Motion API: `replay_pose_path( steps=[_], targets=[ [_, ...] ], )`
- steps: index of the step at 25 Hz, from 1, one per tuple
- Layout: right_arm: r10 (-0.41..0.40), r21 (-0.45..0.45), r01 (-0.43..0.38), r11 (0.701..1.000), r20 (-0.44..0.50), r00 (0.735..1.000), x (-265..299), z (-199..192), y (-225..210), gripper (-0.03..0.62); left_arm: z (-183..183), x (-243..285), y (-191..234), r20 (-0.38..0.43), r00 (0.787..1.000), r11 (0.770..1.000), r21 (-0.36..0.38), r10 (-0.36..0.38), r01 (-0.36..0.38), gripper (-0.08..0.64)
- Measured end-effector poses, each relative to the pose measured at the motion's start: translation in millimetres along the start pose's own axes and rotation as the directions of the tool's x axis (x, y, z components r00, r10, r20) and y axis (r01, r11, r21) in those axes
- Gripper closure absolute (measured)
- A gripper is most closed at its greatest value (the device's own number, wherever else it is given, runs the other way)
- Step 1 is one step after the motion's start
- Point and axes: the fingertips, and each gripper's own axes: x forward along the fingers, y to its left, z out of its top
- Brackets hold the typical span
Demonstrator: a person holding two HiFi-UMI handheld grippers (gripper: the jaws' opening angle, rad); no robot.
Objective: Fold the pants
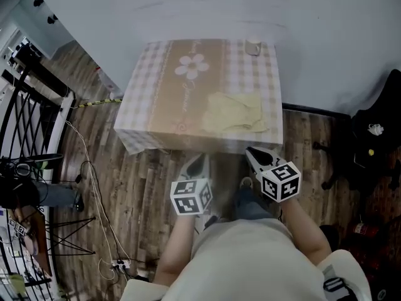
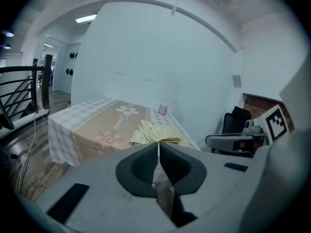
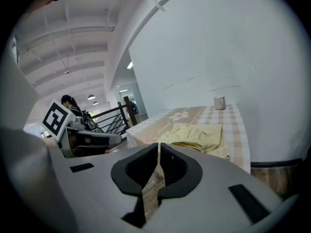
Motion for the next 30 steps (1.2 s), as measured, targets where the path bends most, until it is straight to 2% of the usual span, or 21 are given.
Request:
replay_pose_path(
  steps=[6, 16, 30],
  targets=[
    [0.005, -0.038, -0.003, 0.999, 0.056, 0.998, -26.2, 0.3, 47.5, 0.591, -8.1, -49.9, -6.6, 0.032, 0.999, 1.000, 0.012, -0.018, 0.018, 0.548],
    [0.060, -0.079, -0.054, 0.995, 0.087, 0.994, -59.1, -13.3, 111.4, 0.592, -27.3, -115.0, -14.6, 0.069, 0.997, 1.000, -0.001, -0.018, 0.018, 0.548],
    [0.070, -0.091, -0.059, 0.994, 0.119, 0.990, -93.2, -25.6, 138.2, 0.592, -49.8, -150.6, -19.6, 0.085, 0.996, 1.000, -0.008, -0.001, 0.002, 0.548]
  ],
)
